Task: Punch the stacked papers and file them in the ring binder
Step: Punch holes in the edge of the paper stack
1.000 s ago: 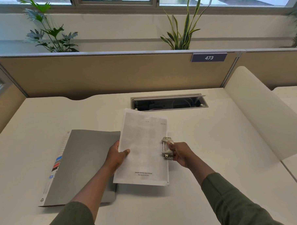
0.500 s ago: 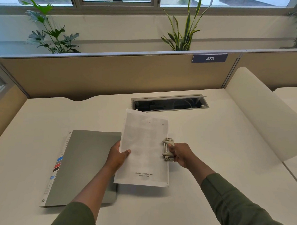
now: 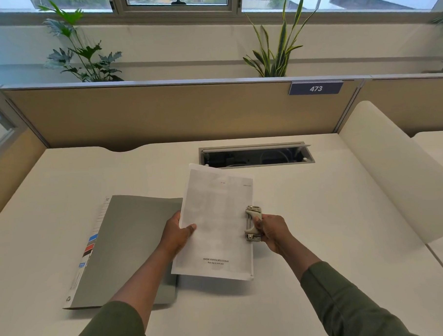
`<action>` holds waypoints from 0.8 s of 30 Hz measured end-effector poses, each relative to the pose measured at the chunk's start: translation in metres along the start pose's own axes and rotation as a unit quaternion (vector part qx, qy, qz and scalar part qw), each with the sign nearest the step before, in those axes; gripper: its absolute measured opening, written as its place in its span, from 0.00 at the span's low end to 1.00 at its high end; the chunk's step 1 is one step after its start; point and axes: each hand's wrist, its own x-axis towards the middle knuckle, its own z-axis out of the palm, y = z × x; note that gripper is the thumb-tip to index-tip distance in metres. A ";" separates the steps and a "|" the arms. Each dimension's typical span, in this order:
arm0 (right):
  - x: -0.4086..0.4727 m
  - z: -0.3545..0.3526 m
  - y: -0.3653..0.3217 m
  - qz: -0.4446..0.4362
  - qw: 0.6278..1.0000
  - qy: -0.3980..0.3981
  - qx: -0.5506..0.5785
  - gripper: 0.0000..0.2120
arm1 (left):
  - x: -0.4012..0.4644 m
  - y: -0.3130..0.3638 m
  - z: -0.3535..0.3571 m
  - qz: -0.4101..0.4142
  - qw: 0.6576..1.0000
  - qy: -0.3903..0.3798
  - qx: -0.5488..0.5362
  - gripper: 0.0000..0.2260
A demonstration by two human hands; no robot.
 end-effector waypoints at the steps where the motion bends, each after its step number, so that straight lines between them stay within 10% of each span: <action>1: -0.001 0.000 -0.001 -0.001 1.000 -0.003 -0.003 0.04 | 0.000 0.000 0.000 0.000 1.000 0.000 -0.001 0.15; 10: -0.011 -0.004 -0.006 0.003 0.995 -0.094 0.035 0.10 | 0.000 0.001 0.000 -0.005 1.000 0.001 -0.008 0.13; 24: 0.005 -0.051 -0.013 0.020 1.000 0.006 -0.001 0.10 | 0.002 -0.001 -0.005 -0.010 1.000 0.002 0.010 0.13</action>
